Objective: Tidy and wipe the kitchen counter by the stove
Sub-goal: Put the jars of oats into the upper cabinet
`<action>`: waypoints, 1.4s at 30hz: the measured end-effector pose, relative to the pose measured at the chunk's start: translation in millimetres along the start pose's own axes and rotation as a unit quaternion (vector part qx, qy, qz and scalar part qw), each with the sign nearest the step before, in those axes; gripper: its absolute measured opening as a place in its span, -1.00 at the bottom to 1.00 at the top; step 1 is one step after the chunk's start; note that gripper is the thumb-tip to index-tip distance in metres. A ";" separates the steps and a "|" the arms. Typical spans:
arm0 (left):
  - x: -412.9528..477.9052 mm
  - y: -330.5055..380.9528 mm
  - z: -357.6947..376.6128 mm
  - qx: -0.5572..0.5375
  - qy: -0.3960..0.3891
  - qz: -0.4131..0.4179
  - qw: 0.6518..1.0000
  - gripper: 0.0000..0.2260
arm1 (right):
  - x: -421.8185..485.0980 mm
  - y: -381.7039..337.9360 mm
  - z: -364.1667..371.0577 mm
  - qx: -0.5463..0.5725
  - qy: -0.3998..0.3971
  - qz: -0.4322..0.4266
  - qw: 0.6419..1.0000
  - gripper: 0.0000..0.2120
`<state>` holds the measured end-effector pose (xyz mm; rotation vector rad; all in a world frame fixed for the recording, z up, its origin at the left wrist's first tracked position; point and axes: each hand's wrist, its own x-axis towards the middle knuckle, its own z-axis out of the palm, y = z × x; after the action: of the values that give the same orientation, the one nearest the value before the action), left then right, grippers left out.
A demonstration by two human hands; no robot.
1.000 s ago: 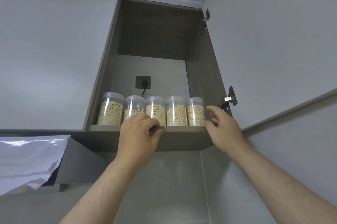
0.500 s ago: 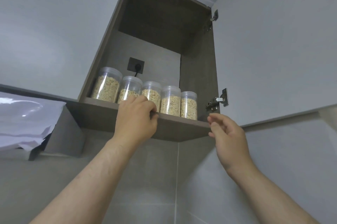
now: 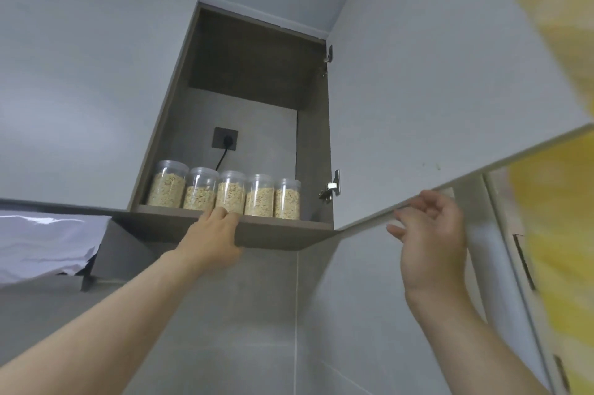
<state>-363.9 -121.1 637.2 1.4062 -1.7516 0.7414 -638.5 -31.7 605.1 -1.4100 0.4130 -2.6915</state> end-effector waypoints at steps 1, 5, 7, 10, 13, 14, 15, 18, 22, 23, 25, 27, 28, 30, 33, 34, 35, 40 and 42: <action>-9.5 7.9 -2.8 -0.030 -0.017 0.007 0.999 -0.52 | 0.6 -7.5 -6.4 -0.003 0.017 -0.016 1.000 -0.71; -46.0 40.8 -17.1 -0.060 -0.005 0.069 0.996 -0.44 | 9.0 -42.6 -21.1 0.037 0.025 -0.083 0.996 -0.71; -58.0 53.9 -28.7 -0.065 0.021 0.098 0.993 -0.47 | 16.5 -59.5 -23.3 0.039 0.016 -0.095 0.995 -0.90; -71.9 66.5 -53.9 -0.061 0.059 0.137 0.987 -0.53 | 28.1 -77.7 -26.0 0.080 0.023 -0.060 0.995 -0.82; -81.9 67.0 -78.6 -0.058 0.083 0.144 0.984 -0.57 | 34.2 -84.9 -26.5 0.184 -0.001 -0.015 0.983 -0.82; -85.0 64.6 -86.0 -0.056 0.092 0.141 0.984 -0.56 | 34.5 -84.7 -25.6 0.190 -0.010 -0.009 0.982 -0.81; -87.7 60.4 -92.0 -0.053 0.097 0.133 0.985 -0.56 | 34.0 -83.2 -24.7 0.186 -0.018 -0.009 0.982 -0.82; -97.0 40.2 -107.0 -0.041 0.107 0.100 0.988 -0.57 | 24.7 -83.5 -16.8 0.160 -0.040 -0.015 0.986 -0.77; -105.5 10.0 -116.0 -0.027 0.111 0.045 0.992 -0.54 | 5.1 -89.6 -1.4 0.107 -0.073 -0.057 0.990 -0.71; -106.7 2.4 -117.0 -0.029 0.110 0.032 0.993 -0.54 | 1.0 -90.1 2.5 0.090 -0.084 -0.076 0.989 -0.69; -106.8 -13.0 -117.7 -0.034 0.110 0.010 0.993 -0.54 | -6.9 -92.6 11.4 0.046 -0.095 -0.113 0.988 -0.66; -106.0 -26.8 -116.6 -0.044 0.113 -0.012 0.993 -0.54 | -13.9 -93.8 21.7 0.004 -0.103 -0.151 0.983 -0.70; -105.3 -33.1 -115.4 -0.048 0.113 -0.022 0.992 -0.55 | -16.5 -92.7 27.8 -0.011 -0.103 -0.170 0.980 -0.75; -103.9 -46.3 -111.4 -0.053 0.112 -0.034 0.992 -0.56 | -19.2 -85.2 39.8 -0.014 -0.112 -0.175 0.978 -0.74; -103.1 -66.2 -105.2 -0.053 0.109 -0.034 0.992 -0.57 | -25.9 -75.2 59.6 -0.023 -0.133 -0.180 0.974 -0.35; -102.2 -73.3 -103.6 -0.054 0.108 -0.032 0.992 -0.57 | -29.4 -73.0 67.8 -0.015 -0.146 -0.176 0.973 -0.33; -101.0 -80.7 -102.5 -0.054 0.107 -0.030 0.992 -0.57 | -34.3 -72.1 76.3 0.003 -0.161 -0.173 0.972 -0.32; -89.2 -125.6 -102.2 -0.052 0.100 -0.034 0.993 -0.55 | -50.1 -58.8 121.7 0.000 -0.215 -0.193 0.957 -0.39; -82.7 -143.5 -104.5 -0.050 0.101 -0.037 0.993 -0.55 | -51.4 -49.2 136.3 -0.036 -0.231 -0.210 0.949 -0.28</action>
<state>-194.4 -24.2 622.2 1.2750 -1.5515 0.7190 -494.9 -2.1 651.2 -2.3010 0.1862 -2.5114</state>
